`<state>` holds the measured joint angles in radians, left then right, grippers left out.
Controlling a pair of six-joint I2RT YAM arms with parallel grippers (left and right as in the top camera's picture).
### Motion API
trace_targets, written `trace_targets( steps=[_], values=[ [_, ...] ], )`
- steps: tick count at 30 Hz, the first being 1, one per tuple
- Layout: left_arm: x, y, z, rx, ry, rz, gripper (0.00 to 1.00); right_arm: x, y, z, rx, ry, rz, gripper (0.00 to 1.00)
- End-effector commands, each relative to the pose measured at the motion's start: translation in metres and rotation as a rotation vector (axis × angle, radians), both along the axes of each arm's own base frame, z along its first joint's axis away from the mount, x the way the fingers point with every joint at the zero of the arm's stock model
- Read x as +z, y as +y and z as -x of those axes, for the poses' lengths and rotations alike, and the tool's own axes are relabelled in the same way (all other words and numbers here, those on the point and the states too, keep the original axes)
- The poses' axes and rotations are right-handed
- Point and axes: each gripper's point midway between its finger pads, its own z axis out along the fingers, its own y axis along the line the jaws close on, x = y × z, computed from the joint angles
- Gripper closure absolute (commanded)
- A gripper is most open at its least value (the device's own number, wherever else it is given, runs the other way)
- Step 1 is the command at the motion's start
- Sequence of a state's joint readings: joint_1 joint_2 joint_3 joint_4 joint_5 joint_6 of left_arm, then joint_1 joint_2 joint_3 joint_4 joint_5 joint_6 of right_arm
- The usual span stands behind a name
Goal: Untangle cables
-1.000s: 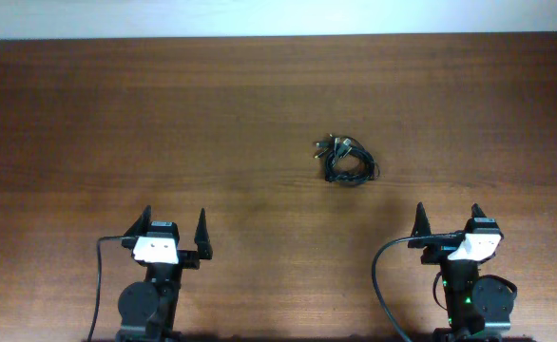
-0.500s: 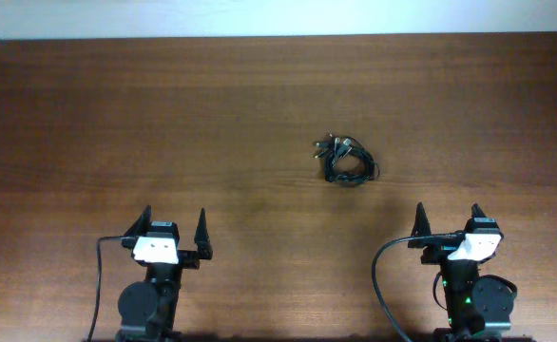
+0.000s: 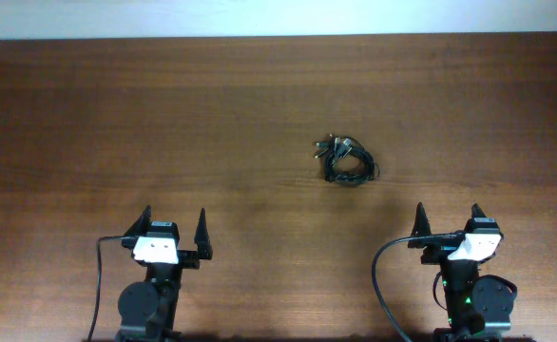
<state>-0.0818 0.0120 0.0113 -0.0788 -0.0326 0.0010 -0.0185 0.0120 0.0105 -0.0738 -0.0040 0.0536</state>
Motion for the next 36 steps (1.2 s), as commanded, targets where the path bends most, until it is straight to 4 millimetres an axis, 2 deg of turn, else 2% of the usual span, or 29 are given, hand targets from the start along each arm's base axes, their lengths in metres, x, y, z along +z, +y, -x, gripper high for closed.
trace_targets(
  steps=[1,10,12,14,16,17,18,20,23,25,28,30,33,35,36],
  values=[
    [-0.002,-0.001,0.000,-0.008,0.006,-0.015,0.01,-0.002,-0.002,0.000,-0.012,0.004,-0.010,0.02],
    [-0.002,-0.001,0.000,-0.008,0.006,-0.015,0.01,-0.002,-0.002,0.000,-0.012,0.004,-0.010,0.02],
    [0.005,0.003,-0.001,0.016,-0.024,-0.014,0.01,-0.002,-0.002,0.000,-0.012,0.004,-0.010,0.02],
    [0.022,-0.003,-0.001,-0.020,-0.092,-0.004,0.01,-0.002,-0.002,0.000,-0.012,0.004,-0.010,0.02],
    [0.056,-0.006,0.003,-0.039,-0.217,0.004,0.01,-0.002,-0.002,0.000,-0.012,0.004,-0.010,0.01],
    [0.088,-0.007,0.009,-0.043,-0.321,0.010,0.01,-0.002,-0.002,0.000,-0.012,0.004,-0.010,0.02],
    [0.121,-0.006,0.019,-0.043,-0.421,0.016,0.01,-0.002,-0.002,0.000,-0.012,0.004,-0.010,0.02],
    [0.171,-0.007,0.040,-0.056,-0.553,0.021,0.01,-0.002,-0.002,0.000,-0.012,0.004,-0.010,0.02],
    [0.228,-0.005,0.072,-0.059,-0.684,0.027,0.01,-0.002,-0.002,0.000,-0.012,0.004,-0.010,0.02],
    [0.271,-0.006,0.103,-0.075,-0.784,0.026,0.01,-0.002,-0.002,0.000,-0.012,0.004,-0.010,0.02],
    [0.308,-0.007,0.130,-0.110,-0.819,0.058,0.01,-0.002,-0.002,0.000,-0.012,0.004,-0.010,0.02],
    [0.318,-0.012,0.128,-0.138,-0.752,0.058,0.01,-0.002,-0.002,0.000,-0.012,0.004,-0.010,0.02],
    [0.333,-0.023,0.108,-0.190,-0.557,0.044,0.01,-0.002,-0.002,0.000,-0.012,0.004,-0.010,0.02],
    [0.346,-0.031,0.088,-0.229,-0.405,0.041,0.01,-0.002,-0.002,0.000,-0.012,0.004,-0.010,0.01],
    [0.347,-0.036,0.071,-0.245,-0.303,0.042,0.01,-0.002,-0.002,0.000,-0.012,0.004,-0.010,0.02]
  ],
)
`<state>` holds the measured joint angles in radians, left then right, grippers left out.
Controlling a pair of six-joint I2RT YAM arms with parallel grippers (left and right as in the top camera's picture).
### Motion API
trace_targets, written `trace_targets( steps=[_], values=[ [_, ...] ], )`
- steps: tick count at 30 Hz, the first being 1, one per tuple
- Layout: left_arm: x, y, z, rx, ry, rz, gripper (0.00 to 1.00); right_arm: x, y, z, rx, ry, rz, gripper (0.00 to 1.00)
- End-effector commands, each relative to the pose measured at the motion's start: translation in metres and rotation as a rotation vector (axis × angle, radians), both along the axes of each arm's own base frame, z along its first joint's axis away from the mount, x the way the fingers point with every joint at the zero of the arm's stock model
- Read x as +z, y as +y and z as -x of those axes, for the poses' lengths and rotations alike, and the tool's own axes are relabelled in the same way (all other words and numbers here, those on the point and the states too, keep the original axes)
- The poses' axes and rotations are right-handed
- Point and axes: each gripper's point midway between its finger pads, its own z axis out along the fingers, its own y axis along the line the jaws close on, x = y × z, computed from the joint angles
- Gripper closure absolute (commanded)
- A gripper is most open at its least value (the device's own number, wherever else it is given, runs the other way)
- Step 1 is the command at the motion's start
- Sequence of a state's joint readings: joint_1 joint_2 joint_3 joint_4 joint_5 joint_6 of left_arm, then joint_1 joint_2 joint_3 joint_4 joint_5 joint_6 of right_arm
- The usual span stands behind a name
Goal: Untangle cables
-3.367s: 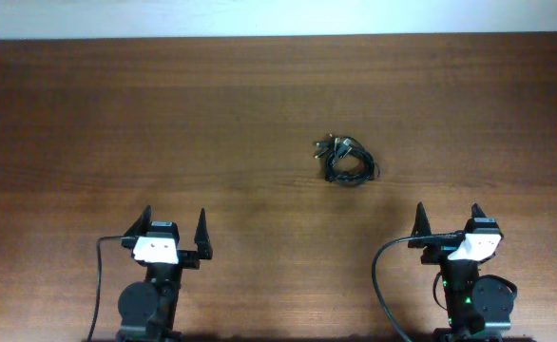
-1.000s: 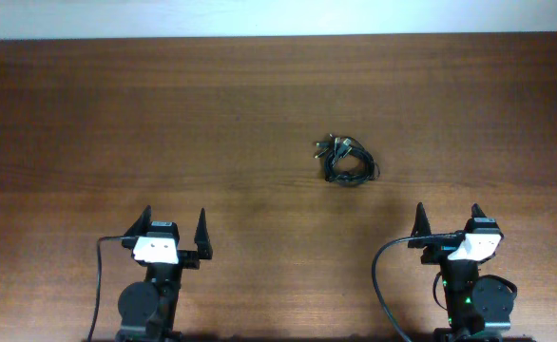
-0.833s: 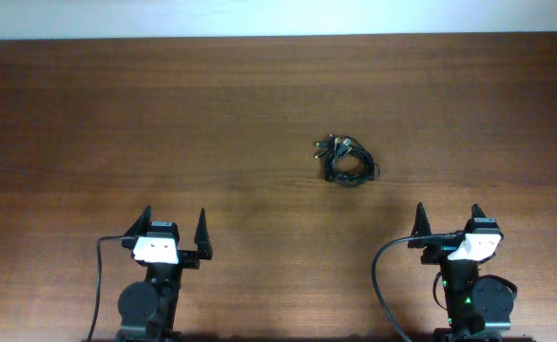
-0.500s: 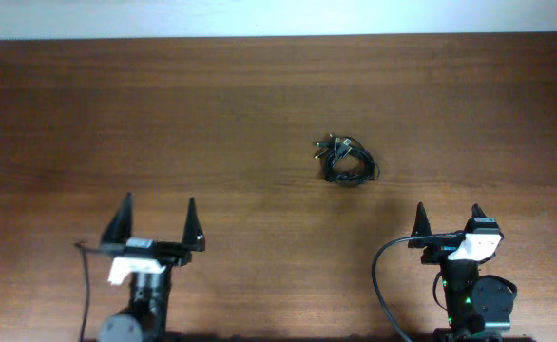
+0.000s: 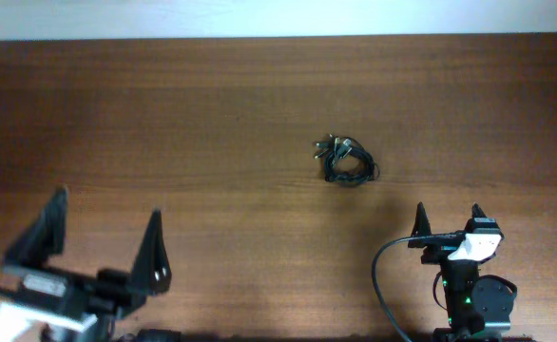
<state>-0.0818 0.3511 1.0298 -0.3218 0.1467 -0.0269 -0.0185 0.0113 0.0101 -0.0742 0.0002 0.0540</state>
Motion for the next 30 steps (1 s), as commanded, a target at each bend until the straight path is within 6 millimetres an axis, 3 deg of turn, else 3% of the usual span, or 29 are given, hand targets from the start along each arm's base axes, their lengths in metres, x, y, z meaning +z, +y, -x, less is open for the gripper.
trace_targets(
  steps=[1,4,6,9,12,17,19,20,22,23,30],
  values=[
    [0.014,-0.015,-0.035,-0.072,0.190,-0.034,0.01,-0.002,-0.001,0.000,-0.008,0.004,-0.010,0.02],
    [-0.006,-0.019,-0.077,-0.076,0.443,-0.044,0.01,-0.002,-0.001,0.000,-0.008,0.004,-0.010,0.02],
    [-0.032,-0.024,-0.104,-0.095,0.616,-0.052,0.01,-0.002,-0.001,0.000,-0.008,0.004,-0.010,0.02],
    [-0.080,-0.028,-0.140,-0.101,0.828,-0.057,0.01,-0.002,-0.001,0.000,-0.008,0.004,-0.010,0.02],
    [-0.142,-0.030,-0.172,-0.100,1.063,-0.064,0.01,-0.002,-0.001,0.000,-0.008,0.004,-0.010,0.02],
    [-0.218,-0.033,-0.207,-0.100,1.316,-0.070,0.01,-0.002,-0.001,0.000,-0.008,0.004,-0.010,0.02],
    [-0.252,-0.033,-0.213,-0.099,1.435,-0.073,0.14,-0.002,-0.001,0.000,-0.008,0.004,-0.010,0.02],
    [-0.268,-0.033,-0.214,-0.099,1.491,-0.074,0.30,-0.002,-0.001,0.000,-0.008,0.004,-0.010,0.02],
    [-0.298,-0.034,-0.216,-0.099,1.596,-0.076,0.82,-0.002,-0.001,0.000,-0.008,0.004,-0.010,0.02],
    [-0.310,-0.034,-0.217,-0.099,1.632,-0.077,1.00,-0.002,-0.001,0.000,-0.008,0.004,-0.010,0.02],
    [-0.352,-0.039,-0.229,-0.115,1.731,-0.053,1.00,-0.002,-0.001,0.000,-0.008,0.004,-0.010,0.02]
  ],
)
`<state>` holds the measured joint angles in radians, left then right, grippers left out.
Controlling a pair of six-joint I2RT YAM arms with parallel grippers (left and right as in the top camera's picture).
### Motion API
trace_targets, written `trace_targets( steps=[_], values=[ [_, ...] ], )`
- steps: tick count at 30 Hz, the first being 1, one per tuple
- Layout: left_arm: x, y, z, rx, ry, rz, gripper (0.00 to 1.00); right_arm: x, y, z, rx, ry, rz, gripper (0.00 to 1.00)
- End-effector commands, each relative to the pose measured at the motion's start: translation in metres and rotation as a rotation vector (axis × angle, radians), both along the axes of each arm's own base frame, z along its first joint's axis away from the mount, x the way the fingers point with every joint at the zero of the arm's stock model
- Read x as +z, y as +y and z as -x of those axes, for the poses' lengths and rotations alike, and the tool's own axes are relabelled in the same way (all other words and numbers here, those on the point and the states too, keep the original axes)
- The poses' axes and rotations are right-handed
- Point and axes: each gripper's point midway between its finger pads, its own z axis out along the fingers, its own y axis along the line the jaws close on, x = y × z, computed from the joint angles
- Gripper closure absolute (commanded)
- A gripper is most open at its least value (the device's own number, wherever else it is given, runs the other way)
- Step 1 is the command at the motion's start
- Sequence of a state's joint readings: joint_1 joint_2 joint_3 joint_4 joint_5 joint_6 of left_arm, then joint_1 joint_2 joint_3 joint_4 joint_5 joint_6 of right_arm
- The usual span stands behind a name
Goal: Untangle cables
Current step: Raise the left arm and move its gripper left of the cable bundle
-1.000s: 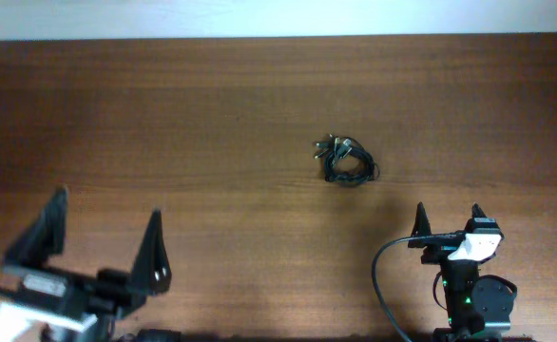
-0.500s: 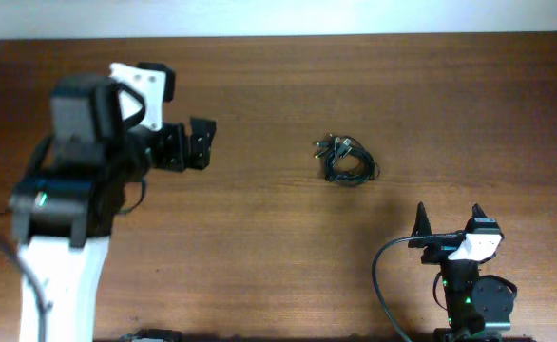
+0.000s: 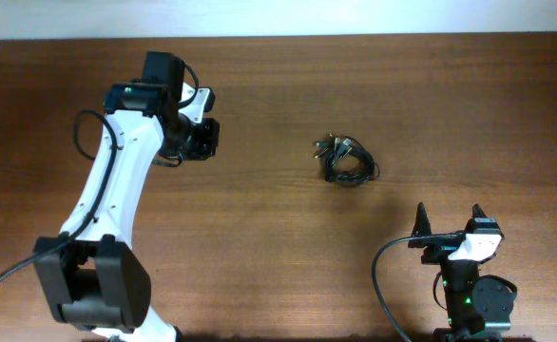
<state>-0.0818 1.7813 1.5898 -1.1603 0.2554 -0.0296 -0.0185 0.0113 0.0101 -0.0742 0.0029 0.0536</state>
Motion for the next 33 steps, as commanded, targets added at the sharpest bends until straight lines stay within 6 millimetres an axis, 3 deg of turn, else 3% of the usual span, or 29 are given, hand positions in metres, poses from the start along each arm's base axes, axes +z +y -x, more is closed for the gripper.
trace_targets(
  steps=[1,7,11,14,17,20,21,23,27,33],
  values=[
    [-0.018,-0.002,-0.008,0.029,0.041,0.020,1.00,-0.002,0.000,0.000,-0.005,0.004,-0.010,0.02],
    [-0.068,-0.003,-0.016,0.051,0.139,0.015,1.00,-0.002,0.000,0.000,-0.005,0.004,-0.010,0.02],
    [-0.082,-0.003,-0.017,0.051,0.166,0.012,1.00,-0.002,0.000,0.000,-0.005,0.004,-0.010,0.02],
    [-0.093,-0.006,-0.015,0.043,0.193,0.009,0.90,-0.002,0.000,0.000,-0.005,0.004,-0.010,0.02],
    [-0.099,-0.006,-0.014,0.043,0.210,0.007,0.69,-0.002,0.000,0.000,-0.005,0.004,-0.010,0.02],
    [-0.099,-0.007,-0.012,0.042,0.220,0.006,0.24,-0.002,0.000,0.000,-0.005,0.004,-0.010,0.02],
    [-0.100,-0.007,-0.011,0.041,0.222,0.005,0.00,-0.002,0.000,0.000,-0.005,0.004,-0.010,0.02],
    [-0.100,-0.008,-0.008,0.039,0.236,0.003,0.01,-0.002,0.000,0.000,-0.005,0.004,-0.010,0.02],
    [-0.107,-0.005,0.018,0.040,0.333,-0.008,0.01,-0.002,0.000,0.000,-0.005,0.004,-0.010,0.02],
    [-0.130,-0.005,0.021,0.069,0.323,-0.003,0.01,-0.002,0.000,0.000,-0.005,0.004,-0.010,0.02]
  ],
)
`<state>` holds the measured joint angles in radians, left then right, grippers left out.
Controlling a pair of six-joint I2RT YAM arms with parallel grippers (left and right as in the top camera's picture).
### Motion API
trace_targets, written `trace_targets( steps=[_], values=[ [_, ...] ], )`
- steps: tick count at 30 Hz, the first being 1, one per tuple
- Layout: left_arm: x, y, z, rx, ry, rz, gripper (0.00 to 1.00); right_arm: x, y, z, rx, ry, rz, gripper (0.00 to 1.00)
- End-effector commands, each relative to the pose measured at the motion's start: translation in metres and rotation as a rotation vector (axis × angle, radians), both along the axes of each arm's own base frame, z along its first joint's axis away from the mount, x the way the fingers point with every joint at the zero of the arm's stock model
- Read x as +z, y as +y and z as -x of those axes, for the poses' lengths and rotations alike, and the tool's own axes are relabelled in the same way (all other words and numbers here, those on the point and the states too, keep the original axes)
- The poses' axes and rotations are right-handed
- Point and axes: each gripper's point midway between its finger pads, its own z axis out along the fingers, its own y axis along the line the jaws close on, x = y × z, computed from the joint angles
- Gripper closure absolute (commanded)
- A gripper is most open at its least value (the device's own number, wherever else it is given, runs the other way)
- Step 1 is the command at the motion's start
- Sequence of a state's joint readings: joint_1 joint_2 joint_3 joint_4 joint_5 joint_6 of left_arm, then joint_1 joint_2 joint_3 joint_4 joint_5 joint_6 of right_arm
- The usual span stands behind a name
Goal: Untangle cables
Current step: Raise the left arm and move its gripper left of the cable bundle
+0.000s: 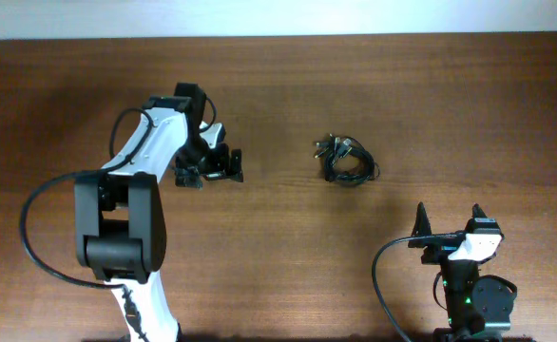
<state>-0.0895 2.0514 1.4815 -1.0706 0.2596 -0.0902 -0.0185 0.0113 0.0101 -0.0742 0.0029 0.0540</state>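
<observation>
A small tangled bundle of dark cables (345, 161) with metal plug ends lies on the wooden table (278, 85), right of centre. My left gripper (212, 173) is low over the table to the left of the bundle, well apart from it; its fingers point at the table and their spacing is hard to read. My right gripper (448, 220) stands open at the near right edge, upright at its base, with nothing between its fingers.
The left arm's white links (145, 142) and black base (117, 228) reach across the left half of the table. A black cable (383, 285) loops beside the right arm's base. The table's far edge meets a pale wall.
My left gripper has moved right and slightly nearer, from about the far left-centre of the table to a spot closer to the cable bundle. The bundle and the right arm have not moved.
Both arms stood parked at the near edge with grippers open. Then the left arm was raised close to the camera at the near left. Then it was stretched out over the far left of the table, and now it is nearer the bundle, which has stayed put.
</observation>
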Motion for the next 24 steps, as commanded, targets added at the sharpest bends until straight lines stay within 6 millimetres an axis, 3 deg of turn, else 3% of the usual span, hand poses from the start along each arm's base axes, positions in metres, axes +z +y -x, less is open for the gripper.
trace_targets(
  steps=[1,2,3,4,5,6,10,14,21,24],
  values=[
    [-0.007,-0.003,0.004,0.020,0.016,0.011,0.01,-0.002,0.000,0.000,-0.005,0.004,-0.010,0.02],
    [-0.007,-0.003,0.004,0.020,0.015,0.012,0.01,-0.002,0.000,0.000,-0.005,0.004,-0.010,0.02],
    [-0.007,-0.003,0.004,0.020,0.015,0.012,0.08,-0.002,0.000,0.000,-0.005,0.004,-0.010,0.02],
    [-0.007,-0.003,0.004,0.020,0.014,0.012,0.61,-0.002,0.000,0.000,0.000,0.002,-0.011,0.02],
    [-0.007,-0.003,0.003,0.020,0.012,0.012,0.91,-0.002,0.002,0.000,0.011,0.004,-0.012,0.02],
    [-0.007,-0.005,0.003,0.021,0.013,0.022,1.00,-0.002,0.012,0.000,0.064,0.002,-0.017,0.02],
    [-0.006,-0.009,0.003,0.022,0.012,0.050,1.00,0.005,0.055,0.007,0.302,0.011,-0.260,0.02],
    [-0.006,-0.009,0.003,0.022,0.012,0.050,1.00,0.016,0.070,0.015,0.394,0.014,-0.282,0.02],
    [-0.006,-0.009,0.003,0.023,0.011,0.050,0.93,0.139,0.070,0.043,0.402,-0.045,-0.304,0.02],
    [-0.006,-0.009,0.002,0.022,0.011,0.050,0.91,0.156,0.071,0.038,0.380,0.120,-0.339,0.02]
  ],
)
